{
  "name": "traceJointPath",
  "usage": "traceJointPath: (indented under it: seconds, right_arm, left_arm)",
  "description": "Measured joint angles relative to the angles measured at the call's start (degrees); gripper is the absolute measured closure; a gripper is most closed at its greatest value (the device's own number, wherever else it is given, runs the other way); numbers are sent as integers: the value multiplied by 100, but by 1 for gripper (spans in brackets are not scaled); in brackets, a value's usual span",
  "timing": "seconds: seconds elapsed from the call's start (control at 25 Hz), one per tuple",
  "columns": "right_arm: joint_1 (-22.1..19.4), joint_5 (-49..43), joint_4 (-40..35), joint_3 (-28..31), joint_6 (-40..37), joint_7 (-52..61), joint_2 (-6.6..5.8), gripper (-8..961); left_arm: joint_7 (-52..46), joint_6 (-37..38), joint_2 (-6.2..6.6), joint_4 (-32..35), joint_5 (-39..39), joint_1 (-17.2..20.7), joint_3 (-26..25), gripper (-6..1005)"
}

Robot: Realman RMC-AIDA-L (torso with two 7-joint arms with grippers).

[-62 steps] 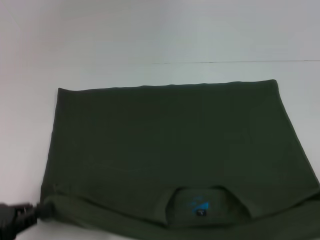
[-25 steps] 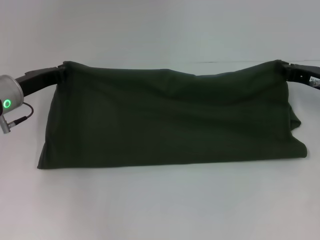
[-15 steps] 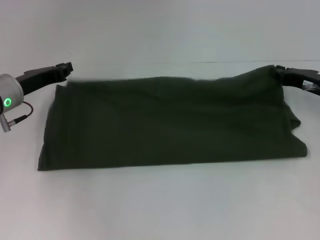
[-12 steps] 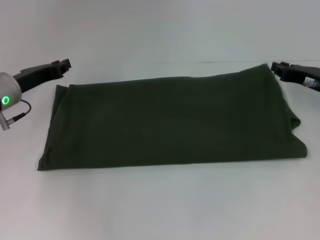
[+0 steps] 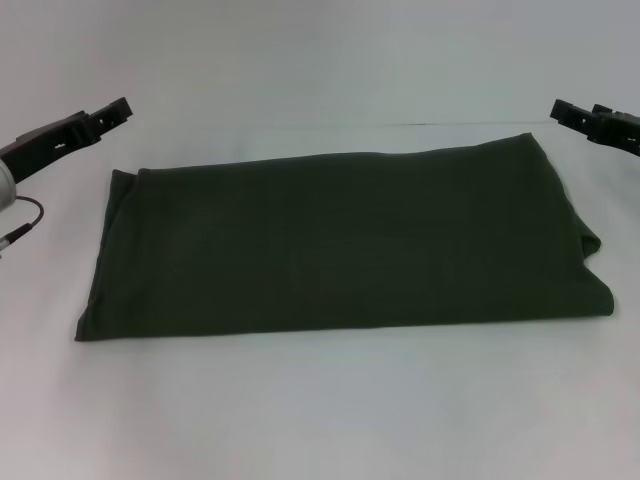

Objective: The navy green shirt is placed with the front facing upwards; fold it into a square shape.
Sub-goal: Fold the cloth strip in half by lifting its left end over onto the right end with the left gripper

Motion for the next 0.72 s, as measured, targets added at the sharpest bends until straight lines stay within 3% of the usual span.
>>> traceJointPath:
  seconds: [0.2, 0.4, 0.72]
  right_arm:
    - [-353, -20, -404, -559, -1021, 949, -111, 205]
    - [-692, -21, -774, -982, -1680, 1572, -152, 27]
    - [-1350, -28, -1180, -1388, -2652, 2395, -330, 28]
  left_arm:
    - [-190, 920, 7, 219, -1, 234, 7, 273]
    - [-379, 1965, -22, 512, 0, 577, 9, 267]
    - [-534, 2436, -22, 795, 142, 1089, 22, 264]
